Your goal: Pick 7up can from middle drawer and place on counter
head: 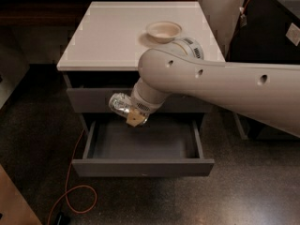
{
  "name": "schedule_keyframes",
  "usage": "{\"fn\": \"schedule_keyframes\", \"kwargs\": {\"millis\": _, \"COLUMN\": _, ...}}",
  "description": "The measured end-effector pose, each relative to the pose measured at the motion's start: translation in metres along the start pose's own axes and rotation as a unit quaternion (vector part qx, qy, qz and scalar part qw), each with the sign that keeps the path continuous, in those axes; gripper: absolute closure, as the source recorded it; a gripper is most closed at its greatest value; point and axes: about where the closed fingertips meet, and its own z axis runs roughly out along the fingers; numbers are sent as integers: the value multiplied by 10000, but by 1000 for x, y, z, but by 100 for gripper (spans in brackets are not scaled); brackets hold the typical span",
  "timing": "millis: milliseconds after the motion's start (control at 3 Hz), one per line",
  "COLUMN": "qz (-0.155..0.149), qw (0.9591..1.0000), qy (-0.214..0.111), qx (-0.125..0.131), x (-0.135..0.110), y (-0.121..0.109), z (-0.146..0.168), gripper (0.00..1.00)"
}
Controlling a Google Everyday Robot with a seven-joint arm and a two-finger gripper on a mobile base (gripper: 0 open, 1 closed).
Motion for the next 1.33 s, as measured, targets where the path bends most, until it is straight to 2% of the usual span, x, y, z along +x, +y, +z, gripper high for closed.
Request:
{"fn": "schedule_keyframes", "kwargs": {"millis": 333, "qz": -229, "qw": 9997, "qy": -24, "qx": 46, "x": -21, "y": -22, "z": -36, "gripper": 100}}
{"fn": "schedule_keyframes", "kwargs": {"millis": 667, "qz": -208, "qw": 9998, "qy": 39, "qx": -4, "x": -35, "y": -58, "z": -49, "gripper": 100}}
{"fn": "schedule_keyframes", "kwargs": {"millis": 1333, "qz": -221, "qw": 9996, "qy": 126, "qx": -153, "x": -72, "y": -130, "z": -46, "gripper": 100}}
